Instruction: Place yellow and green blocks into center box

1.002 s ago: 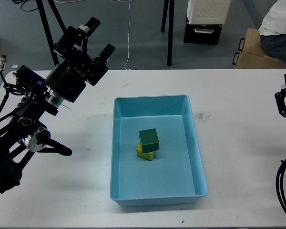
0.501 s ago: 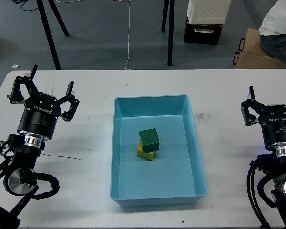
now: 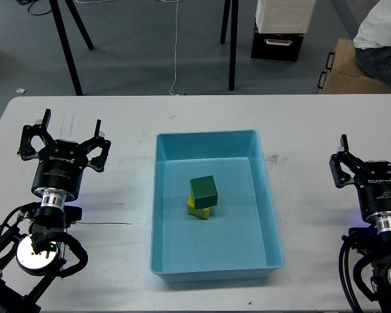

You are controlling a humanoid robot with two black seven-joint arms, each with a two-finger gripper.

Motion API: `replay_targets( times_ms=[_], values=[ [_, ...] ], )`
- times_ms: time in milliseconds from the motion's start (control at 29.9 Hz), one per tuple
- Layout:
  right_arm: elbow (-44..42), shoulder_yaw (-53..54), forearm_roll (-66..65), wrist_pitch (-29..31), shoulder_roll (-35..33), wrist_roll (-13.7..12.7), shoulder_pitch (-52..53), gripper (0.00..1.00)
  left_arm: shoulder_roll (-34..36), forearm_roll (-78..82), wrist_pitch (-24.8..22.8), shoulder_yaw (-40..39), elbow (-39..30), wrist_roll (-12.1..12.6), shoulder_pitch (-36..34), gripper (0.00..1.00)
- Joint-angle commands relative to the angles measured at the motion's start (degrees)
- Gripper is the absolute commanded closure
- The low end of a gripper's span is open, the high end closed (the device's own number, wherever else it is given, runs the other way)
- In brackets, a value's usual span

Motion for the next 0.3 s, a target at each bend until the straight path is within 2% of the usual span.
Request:
replay_targets(
  times_ms=[0, 267],
  values=[
    [-0.18, -0.47, 0.4, 0.34, -0.01, 0.0, -0.23, 0.01, 0.13, -2.09, 2.12, -0.01, -1.43, 0.6, 0.12, 0.0],
    [-0.44, 0.32, 0.22, 0.77, -0.19, 0.09, -0.32, 0.01, 0.04, -2.36, 2.21, 0.08, -1.44, 0.42, 0.82, 0.0]
  ],
)
